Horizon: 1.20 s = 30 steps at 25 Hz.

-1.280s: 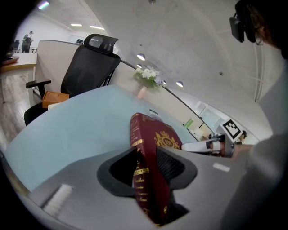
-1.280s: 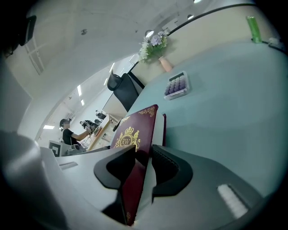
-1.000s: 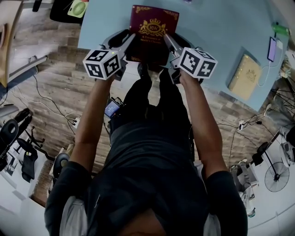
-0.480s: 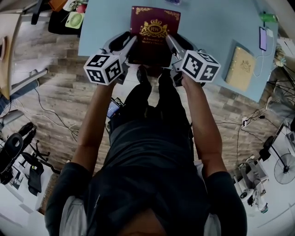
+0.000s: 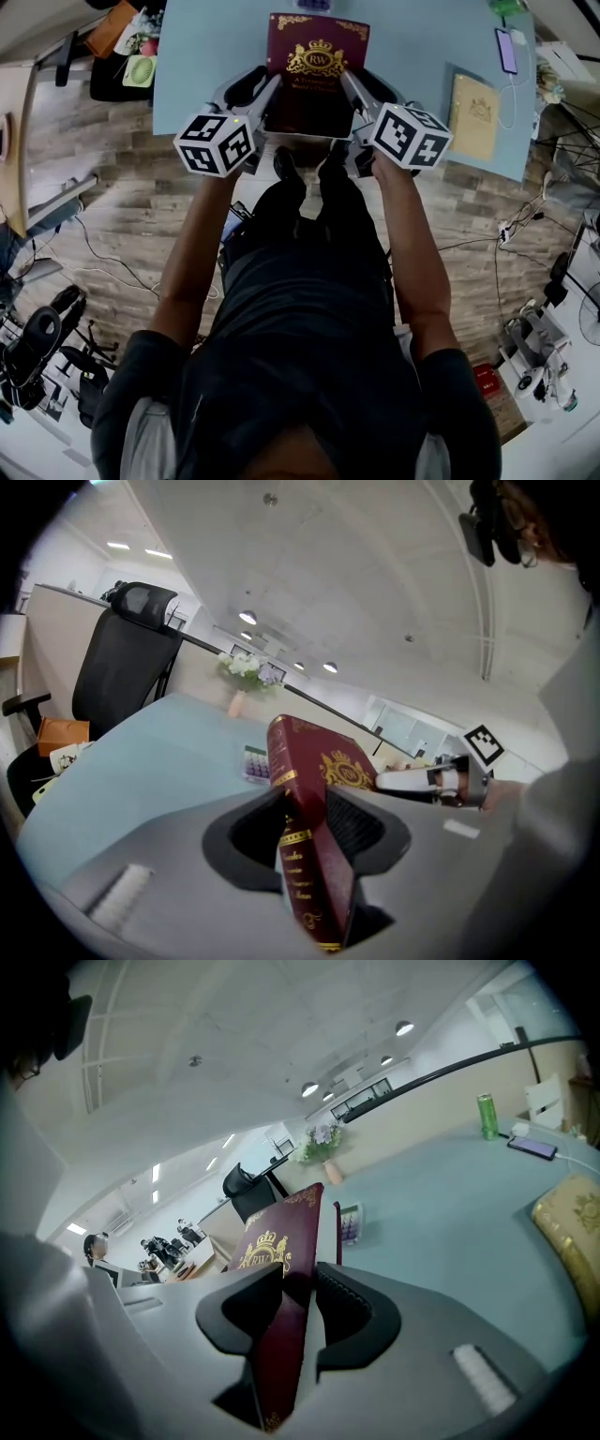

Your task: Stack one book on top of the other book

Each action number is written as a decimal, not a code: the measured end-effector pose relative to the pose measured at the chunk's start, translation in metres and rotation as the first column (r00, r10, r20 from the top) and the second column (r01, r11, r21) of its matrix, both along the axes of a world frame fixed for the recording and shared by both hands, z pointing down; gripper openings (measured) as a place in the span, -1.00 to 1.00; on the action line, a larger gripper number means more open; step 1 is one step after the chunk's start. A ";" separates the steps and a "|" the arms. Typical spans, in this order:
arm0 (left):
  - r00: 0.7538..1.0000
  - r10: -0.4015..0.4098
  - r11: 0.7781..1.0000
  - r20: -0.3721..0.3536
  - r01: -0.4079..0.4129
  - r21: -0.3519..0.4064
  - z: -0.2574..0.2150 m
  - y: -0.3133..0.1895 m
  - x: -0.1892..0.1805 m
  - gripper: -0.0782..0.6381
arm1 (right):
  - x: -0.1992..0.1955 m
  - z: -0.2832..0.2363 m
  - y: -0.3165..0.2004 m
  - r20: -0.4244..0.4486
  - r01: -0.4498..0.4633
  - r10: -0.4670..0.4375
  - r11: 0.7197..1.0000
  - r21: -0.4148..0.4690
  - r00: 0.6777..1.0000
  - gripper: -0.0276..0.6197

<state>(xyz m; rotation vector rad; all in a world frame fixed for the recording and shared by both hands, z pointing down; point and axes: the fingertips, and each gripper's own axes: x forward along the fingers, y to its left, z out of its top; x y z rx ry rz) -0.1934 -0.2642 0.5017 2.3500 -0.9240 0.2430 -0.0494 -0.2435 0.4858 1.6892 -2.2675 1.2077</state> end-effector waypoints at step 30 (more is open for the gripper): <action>0.995 0.086 0.996 0.042 -0.088 0.030 -0.034 0.067 0.259 -0.29 | 0.260 -0.027 0.070 0.070 -0.109 0.107 0.993 0.036 0.992 -0.58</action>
